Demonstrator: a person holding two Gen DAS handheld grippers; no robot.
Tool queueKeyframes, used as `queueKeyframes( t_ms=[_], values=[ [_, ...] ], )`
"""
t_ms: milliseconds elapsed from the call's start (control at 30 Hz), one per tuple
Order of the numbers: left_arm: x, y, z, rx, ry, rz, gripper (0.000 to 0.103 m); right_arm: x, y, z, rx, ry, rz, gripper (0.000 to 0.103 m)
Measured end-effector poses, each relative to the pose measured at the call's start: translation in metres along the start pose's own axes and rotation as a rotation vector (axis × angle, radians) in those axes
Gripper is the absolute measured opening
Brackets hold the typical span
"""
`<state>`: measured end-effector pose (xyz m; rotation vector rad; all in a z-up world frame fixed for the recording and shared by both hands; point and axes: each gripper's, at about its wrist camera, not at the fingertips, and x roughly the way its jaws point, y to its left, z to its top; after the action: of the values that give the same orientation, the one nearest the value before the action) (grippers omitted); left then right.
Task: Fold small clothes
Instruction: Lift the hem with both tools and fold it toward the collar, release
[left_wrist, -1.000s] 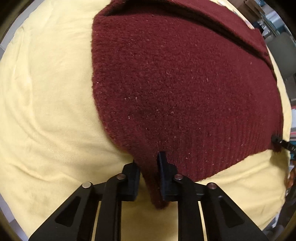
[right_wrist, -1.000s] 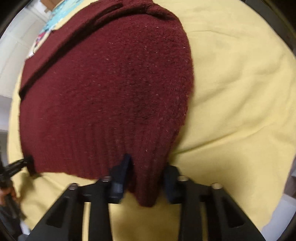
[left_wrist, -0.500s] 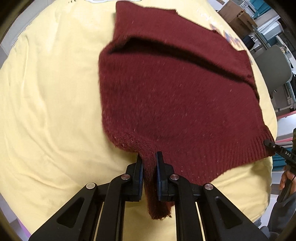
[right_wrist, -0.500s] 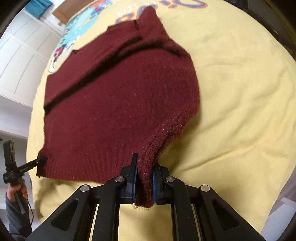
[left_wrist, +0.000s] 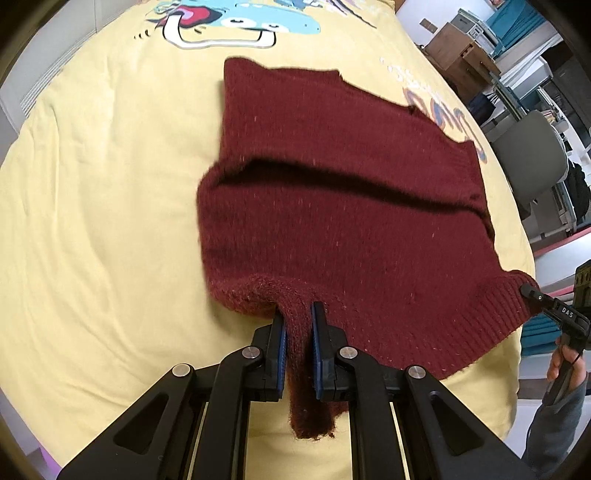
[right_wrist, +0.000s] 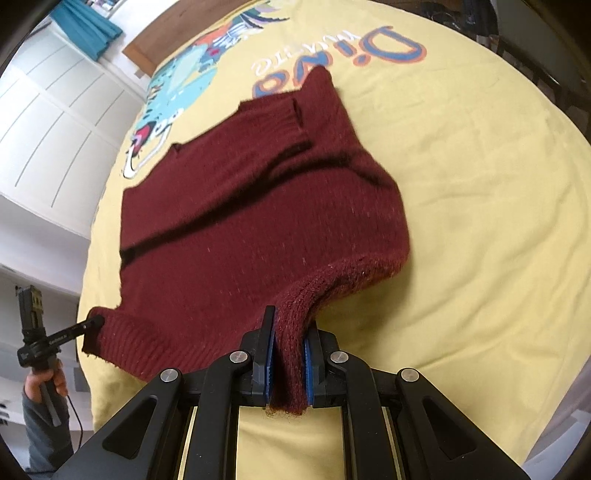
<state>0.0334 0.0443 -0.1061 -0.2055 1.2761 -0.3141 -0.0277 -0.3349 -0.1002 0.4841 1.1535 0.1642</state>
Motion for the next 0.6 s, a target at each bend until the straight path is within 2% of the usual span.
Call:
queueKeyframes(
  t_ms=[400, 600],
  values=[
    [-0.019, -0.007, 0.056, 0.035, -0.083, -0.005, 0.009, -0.01, 0.023, 0.064, -0.04, -0.091, 0.004, 0.012],
    [-0.024, -0.003, 0.092, 0.015, -0.129, -0.011, 0.009, -0.009, 0.034, 0.101, -0.051, -0.137, 0.002, 0.012]
  ],
)
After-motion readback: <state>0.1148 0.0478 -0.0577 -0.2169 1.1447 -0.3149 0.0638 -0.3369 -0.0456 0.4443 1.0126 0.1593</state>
